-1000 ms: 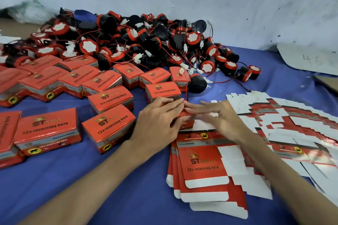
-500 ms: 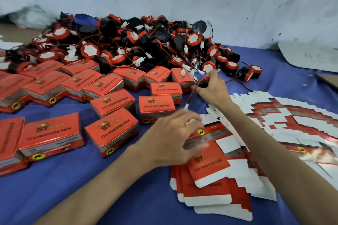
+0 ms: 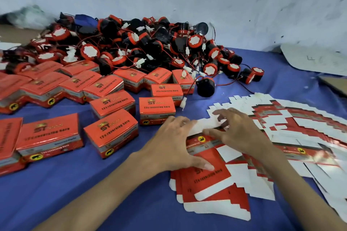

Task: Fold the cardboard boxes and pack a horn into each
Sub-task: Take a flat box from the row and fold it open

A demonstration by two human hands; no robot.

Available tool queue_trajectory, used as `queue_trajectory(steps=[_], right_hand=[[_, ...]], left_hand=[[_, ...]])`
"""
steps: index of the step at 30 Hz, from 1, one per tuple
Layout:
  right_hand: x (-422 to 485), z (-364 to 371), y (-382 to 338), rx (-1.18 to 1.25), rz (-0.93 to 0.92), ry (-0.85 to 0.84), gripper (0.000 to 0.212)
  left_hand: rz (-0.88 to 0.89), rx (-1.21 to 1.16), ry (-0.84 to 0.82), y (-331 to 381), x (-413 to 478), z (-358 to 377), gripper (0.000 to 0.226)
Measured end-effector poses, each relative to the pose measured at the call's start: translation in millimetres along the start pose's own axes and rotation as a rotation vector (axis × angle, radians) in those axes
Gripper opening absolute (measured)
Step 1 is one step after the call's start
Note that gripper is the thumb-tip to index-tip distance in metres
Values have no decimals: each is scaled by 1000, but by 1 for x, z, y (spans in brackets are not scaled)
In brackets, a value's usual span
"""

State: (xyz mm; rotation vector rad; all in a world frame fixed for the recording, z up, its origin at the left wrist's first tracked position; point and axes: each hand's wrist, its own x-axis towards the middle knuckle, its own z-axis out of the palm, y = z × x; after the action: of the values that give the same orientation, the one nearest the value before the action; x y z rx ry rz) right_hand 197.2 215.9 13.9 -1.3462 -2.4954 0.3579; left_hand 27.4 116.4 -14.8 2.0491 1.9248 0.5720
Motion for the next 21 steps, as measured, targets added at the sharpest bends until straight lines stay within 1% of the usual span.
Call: queue_trajectory(steps=[2,5,6,9,10,12,15,16,17,18,19,20,21], right_hand=[[0,-3,2,118,-5,-38,74],[1,-6,2,290,29,-116,79],[1,-4,2,299,37,-123,79],[0,2,1,187,46,-113,77],[0,4,1,199,45,-89,75],[1,4,0,297,30,11,70],[2,1,0,572,-1,140,56],[2,0,-1,679,-25,158,50],[1,-2,-2,756,-63,175,44],[1,-4,-4,801,-109,195,40],[0,-5,-5,833,-154,211,38],[-1,-7,-6,876,-188,220,35],[-1,-7,-7,930,-209,220,29]], left_hand=[[-37,-49,35,-2,2,-1,117],[-70,-114,78,-2,2,-1,117],[-79,-119,84,-1,2,0,119],[-92,-110,102,1,1,4,120],[-93,-121,120,1,0,6,120],[-82,-168,169,3,-2,7,120],[-84,-209,298,9,-4,5,119],[-93,-253,358,11,-4,2,112],[-113,-325,411,12,-3,-2,98],[-142,-417,440,12,-2,-8,77],[-162,-528,428,11,-1,-14,53],[-172,-651,363,9,0,-22,31],[-169,-776,269,7,0,-29,22]])
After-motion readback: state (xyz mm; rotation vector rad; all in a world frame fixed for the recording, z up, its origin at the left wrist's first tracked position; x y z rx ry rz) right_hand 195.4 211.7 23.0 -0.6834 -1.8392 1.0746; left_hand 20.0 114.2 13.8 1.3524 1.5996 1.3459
